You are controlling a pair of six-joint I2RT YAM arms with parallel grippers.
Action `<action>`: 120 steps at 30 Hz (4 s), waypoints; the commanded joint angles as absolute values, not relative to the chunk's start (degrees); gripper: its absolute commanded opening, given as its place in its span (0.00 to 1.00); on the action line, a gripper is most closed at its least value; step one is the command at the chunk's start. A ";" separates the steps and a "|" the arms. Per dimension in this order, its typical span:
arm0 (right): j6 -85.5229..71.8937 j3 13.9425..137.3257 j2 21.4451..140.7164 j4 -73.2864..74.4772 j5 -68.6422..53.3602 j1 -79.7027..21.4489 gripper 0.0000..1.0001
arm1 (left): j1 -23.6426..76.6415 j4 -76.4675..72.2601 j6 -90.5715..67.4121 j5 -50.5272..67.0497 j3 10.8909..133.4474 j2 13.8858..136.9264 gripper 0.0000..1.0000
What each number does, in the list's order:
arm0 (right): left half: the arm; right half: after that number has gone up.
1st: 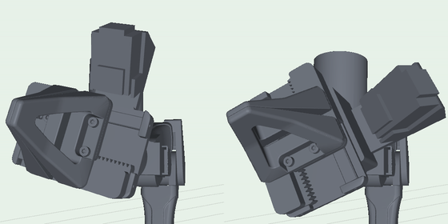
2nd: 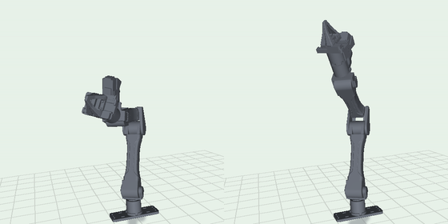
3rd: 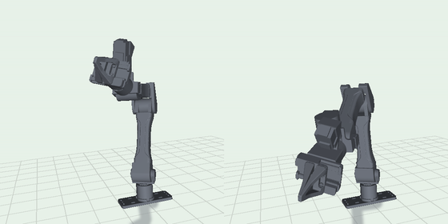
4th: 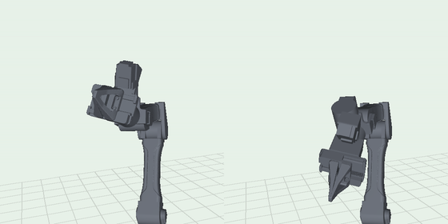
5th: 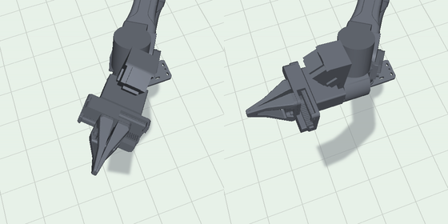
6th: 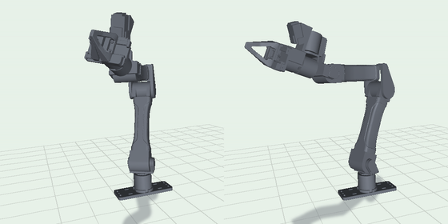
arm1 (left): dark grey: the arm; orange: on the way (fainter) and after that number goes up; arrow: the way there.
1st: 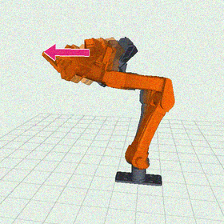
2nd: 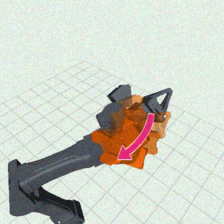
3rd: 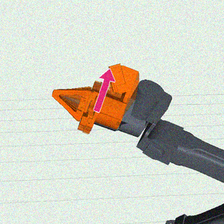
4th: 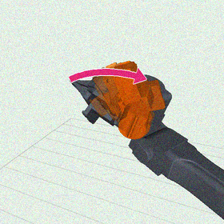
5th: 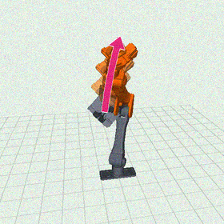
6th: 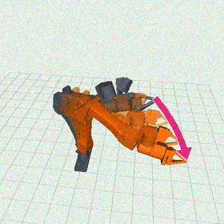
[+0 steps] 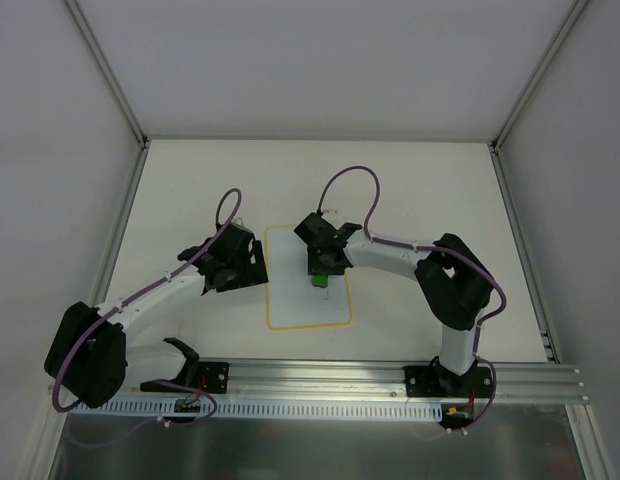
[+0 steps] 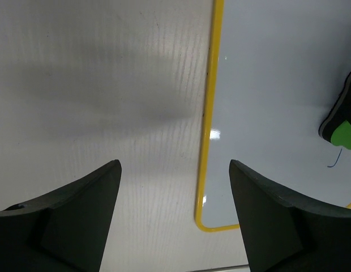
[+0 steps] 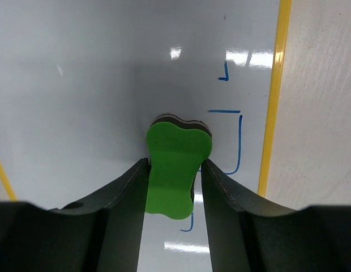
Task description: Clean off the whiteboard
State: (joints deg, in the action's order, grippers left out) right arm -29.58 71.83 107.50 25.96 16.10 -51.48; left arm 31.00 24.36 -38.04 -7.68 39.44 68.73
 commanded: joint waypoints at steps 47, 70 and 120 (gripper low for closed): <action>-27.07 72.60 108.54 26.81 16.52 -51.68 0.13 | 30.41 17.93 -37.97 -3.60 50.62 88.15 0.17; -26.99 72.42 109.51 26.98 15.12 -47.30 0.02 | 30.41 18.72 -38.76 -4.66 48.96 94.92 0.00; -18.64 76.62 111.17 35.51 12.57 -39.03 0.00 | 30.41 19.42 -40.96 -4.83 51.50 96.06 0.00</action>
State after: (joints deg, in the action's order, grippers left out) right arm -21.19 73.67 107.96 32.93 6.81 -41.32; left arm 30.65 17.23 -41.08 -3.62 53.21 94.83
